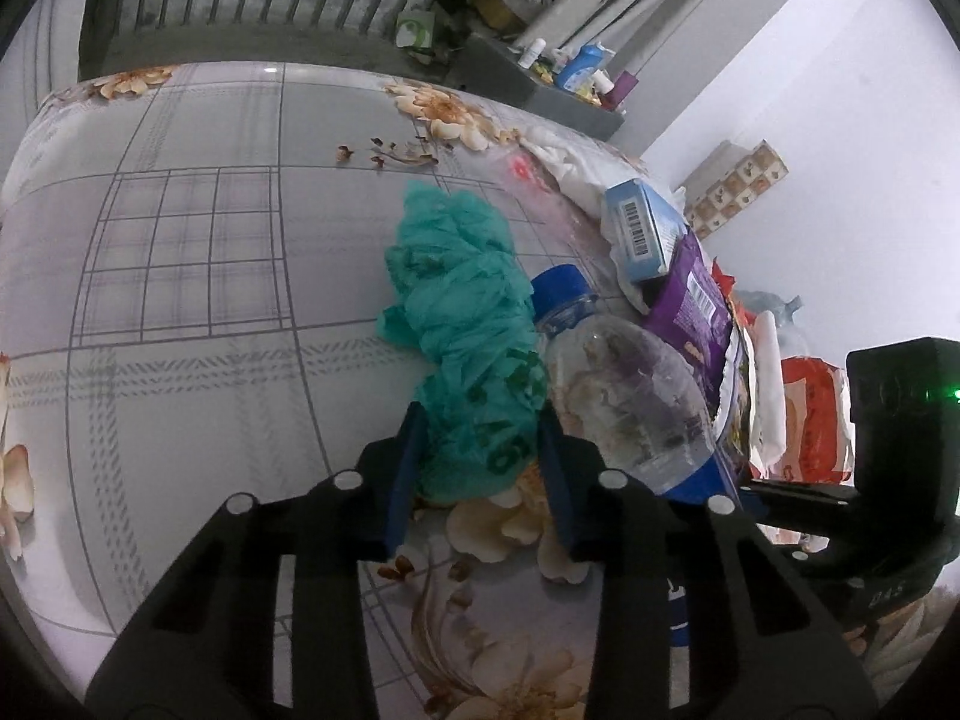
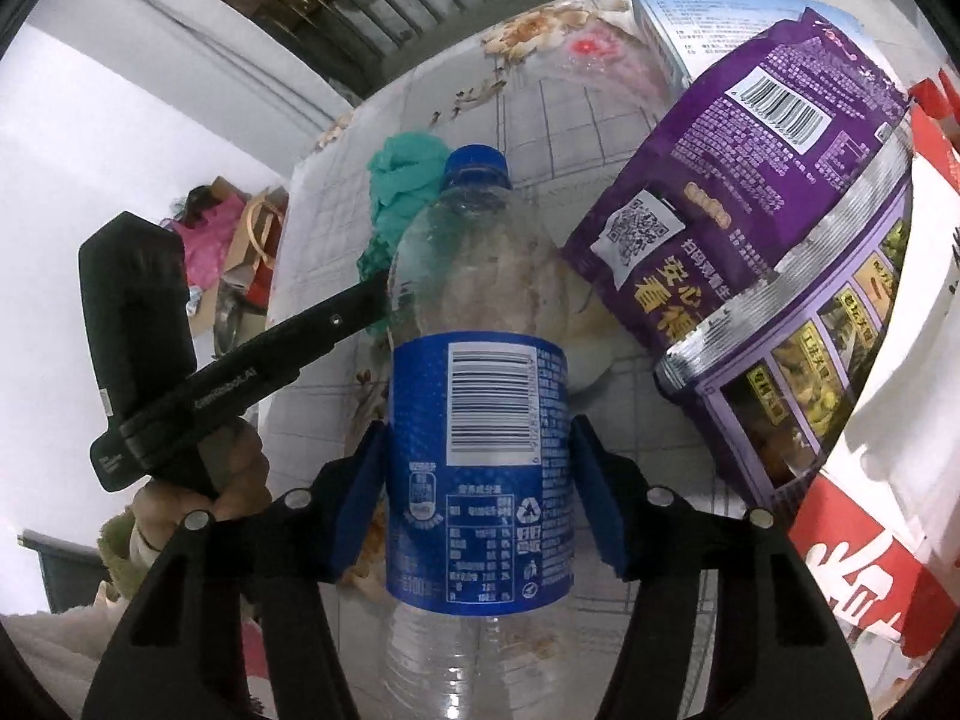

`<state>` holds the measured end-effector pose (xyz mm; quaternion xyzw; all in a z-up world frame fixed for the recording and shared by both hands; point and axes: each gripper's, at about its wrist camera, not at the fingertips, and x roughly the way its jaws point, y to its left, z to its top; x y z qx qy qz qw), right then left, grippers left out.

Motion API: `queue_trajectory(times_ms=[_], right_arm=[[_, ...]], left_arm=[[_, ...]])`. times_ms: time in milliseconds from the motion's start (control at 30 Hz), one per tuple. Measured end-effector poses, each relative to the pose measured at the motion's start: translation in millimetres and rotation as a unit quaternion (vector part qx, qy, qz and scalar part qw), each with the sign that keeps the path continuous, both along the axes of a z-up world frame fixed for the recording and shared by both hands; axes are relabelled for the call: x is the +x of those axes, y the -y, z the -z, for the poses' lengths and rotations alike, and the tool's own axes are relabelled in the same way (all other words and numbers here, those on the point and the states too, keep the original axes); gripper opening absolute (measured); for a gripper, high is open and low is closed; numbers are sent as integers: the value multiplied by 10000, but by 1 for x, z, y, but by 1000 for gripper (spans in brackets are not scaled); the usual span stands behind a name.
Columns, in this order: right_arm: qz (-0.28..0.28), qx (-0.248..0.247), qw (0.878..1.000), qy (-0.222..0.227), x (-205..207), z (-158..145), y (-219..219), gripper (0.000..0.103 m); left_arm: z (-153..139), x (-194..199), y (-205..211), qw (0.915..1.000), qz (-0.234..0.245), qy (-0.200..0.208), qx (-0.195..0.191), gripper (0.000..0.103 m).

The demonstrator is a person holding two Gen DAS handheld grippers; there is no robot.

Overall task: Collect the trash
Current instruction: 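Lift the bottle with the right tool while the left tool lifts the teal bag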

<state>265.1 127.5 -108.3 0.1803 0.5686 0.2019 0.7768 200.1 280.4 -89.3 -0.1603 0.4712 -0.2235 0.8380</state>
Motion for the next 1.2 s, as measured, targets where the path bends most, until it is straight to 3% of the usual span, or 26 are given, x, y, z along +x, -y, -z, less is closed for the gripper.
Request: queue_trajectory(times_ms=[133, 433, 733, 1033, 1200], right_arm=[[42, 185, 9998, -40, -3, 3, 7, 58], [-5, 404, 9991, 99, -18, -10, 21, 57], [-3, 793, 9953, 562, -46, -43, 52, 57], [328, 1183, 9821, 1429, -85, -106, 104, 57], [828, 1389, 9682, 1909, -112, -135, 156, 57]], left_arm=[[-6, -5, -5, 9999, -53, 70, 62, 25], [-25, -27, -26, 9987, -479, 145, 87, 20], [-71, -58, -29, 9957, -678, 628, 85, 20], [-138, -80, 18, 9890, -327, 1442, -38, 19], [-172, -79, 71, 9828, 133, 1836, -121, 19]])
